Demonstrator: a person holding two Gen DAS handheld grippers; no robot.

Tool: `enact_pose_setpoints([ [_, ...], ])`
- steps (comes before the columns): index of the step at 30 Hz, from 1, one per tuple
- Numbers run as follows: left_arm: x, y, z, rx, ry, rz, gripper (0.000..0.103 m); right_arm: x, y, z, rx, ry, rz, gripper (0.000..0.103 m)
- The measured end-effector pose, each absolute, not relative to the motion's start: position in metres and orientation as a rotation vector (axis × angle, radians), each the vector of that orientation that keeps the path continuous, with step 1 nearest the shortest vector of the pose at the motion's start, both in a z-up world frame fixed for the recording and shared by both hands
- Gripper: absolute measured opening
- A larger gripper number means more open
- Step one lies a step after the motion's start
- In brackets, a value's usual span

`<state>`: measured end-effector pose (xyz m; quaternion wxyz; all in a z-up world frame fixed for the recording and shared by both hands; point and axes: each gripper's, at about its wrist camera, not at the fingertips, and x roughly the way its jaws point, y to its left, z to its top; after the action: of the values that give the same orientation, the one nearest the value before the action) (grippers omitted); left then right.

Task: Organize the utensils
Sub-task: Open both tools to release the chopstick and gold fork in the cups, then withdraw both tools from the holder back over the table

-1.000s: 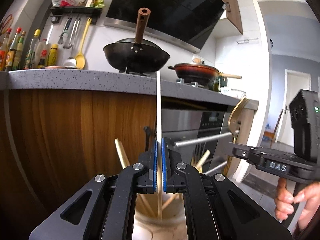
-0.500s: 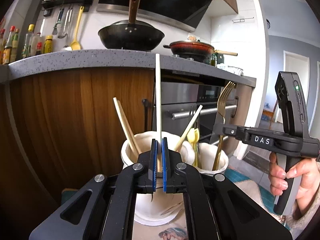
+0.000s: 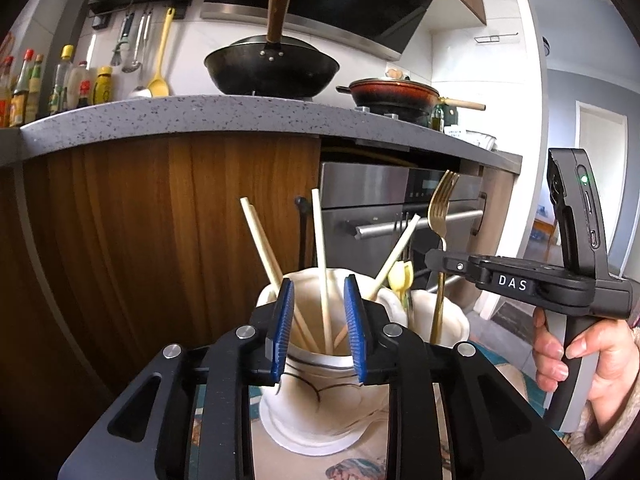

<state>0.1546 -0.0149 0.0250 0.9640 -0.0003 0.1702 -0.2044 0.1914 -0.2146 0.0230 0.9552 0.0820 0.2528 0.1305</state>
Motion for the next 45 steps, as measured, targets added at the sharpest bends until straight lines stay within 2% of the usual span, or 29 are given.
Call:
enact_pose_setpoints([
  [4,0.152,-0.010,0.028,-0.001,0.338,-0.388,0.041,0.188,-0.216,0.026,0.174,0.510,0.259,0.028],
  [6,0.149,-0.007,0.031,0.000,0.332,-0.373,0.045,0.186,-0.218,0.027,0.178,0.507,0.255,0.030],
  [8,0.147,-0.005,0.034,0.001,0.332,-0.361,0.049,0.181,-0.222,0.028,0.187,0.510,0.252,0.040],
  [10,0.142,-0.002,0.037,0.003,0.334,-0.347,0.060,0.175,-0.224,0.029,0.193,0.509,0.251,0.048],
  [13,0.135,0.001,0.041,0.007,0.335,-0.331,0.071,0.164,-0.226,0.029,0.194,0.507,0.262,0.061],
  [20,0.116,0.008,0.046,0.022,0.359,-0.273,0.088,0.133,-0.227,0.025,0.195,0.523,0.284,0.089],
  [25,0.103,0.015,0.043,0.024,0.392,-0.254,0.092,0.115,-0.228,0.017,0.183,0.555,0.277,0.098],
  [45,0.053,0.038,-0.011,0.068,0.613,-0.189,0.093,0.071,-0.197,-0.039,0.085,0.737,0.310,0.098],
])
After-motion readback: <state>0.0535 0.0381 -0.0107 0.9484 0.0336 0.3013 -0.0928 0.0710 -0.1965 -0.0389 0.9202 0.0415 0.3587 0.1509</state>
